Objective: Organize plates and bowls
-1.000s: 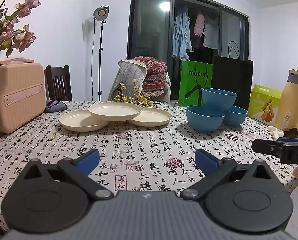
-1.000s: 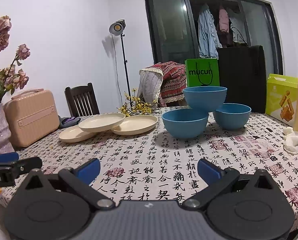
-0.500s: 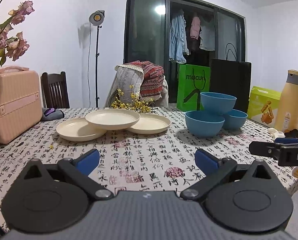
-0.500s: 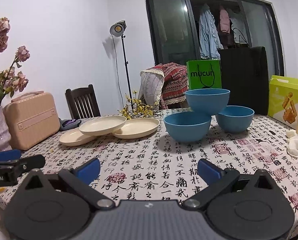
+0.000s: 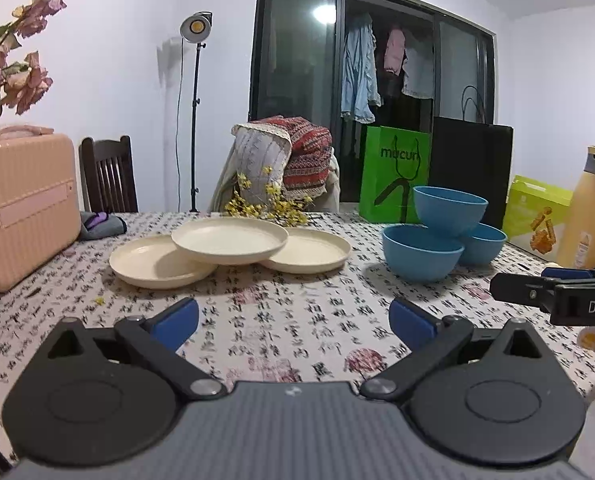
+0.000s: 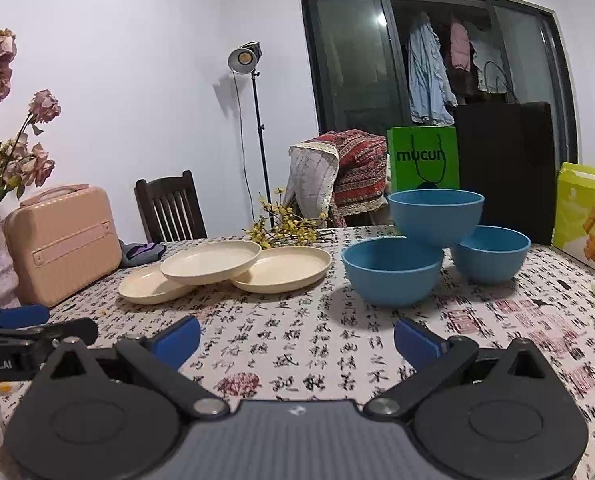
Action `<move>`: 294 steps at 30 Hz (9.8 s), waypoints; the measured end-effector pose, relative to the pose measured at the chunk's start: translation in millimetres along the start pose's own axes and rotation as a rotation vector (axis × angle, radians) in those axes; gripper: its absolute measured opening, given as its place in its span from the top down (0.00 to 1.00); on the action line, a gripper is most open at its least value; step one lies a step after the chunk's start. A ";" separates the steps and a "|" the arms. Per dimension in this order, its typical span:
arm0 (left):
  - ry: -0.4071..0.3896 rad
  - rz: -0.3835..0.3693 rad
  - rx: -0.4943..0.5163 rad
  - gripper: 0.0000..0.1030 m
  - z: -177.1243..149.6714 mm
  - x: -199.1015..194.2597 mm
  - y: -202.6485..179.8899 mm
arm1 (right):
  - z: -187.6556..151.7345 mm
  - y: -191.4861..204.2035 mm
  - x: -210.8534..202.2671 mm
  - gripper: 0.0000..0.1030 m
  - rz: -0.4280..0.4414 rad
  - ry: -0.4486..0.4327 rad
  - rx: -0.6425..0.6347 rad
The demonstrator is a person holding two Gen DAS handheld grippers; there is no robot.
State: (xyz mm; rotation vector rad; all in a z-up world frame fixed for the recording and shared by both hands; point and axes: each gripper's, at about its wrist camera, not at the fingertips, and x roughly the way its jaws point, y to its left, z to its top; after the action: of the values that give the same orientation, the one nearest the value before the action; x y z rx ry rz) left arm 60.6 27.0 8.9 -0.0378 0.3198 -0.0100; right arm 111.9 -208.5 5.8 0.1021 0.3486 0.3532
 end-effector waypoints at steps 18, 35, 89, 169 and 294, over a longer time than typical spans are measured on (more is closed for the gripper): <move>0.013 0.064 -0.045 0.00 36.1 35.8 42.1 | 39.1 30.6 64.8 0.00 0.048 0.002 -0.030; 0.013 0.121 -0.066 0.00 68.9 74.1 71.2 | 71.1 44.9 117.7 0.00 0.073 -0.005 -0.009; 0.090 0.253 -0.258 0.00 150.6 227.3 123.4 | 153.6 30.8 280.9 0.00 0.005 0.020 0.155; 0.351 0.285 -0.453 0.25 82.0 333.6 188.3 | 85.0 23.8 404.0 0.29 0.086 0.234 0.167; 0.295 0.281 -0.384 0.89 102.7 288.6 158.6 | 100.5 41.8 360.7 0.95 0.096 0.242 0.099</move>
State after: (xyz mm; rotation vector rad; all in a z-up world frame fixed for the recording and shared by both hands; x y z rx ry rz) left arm 367.5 184.5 9.5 -0.3744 0.6168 0.3272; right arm 451.0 -44.9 -7.6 0.1746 0.6024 0.4451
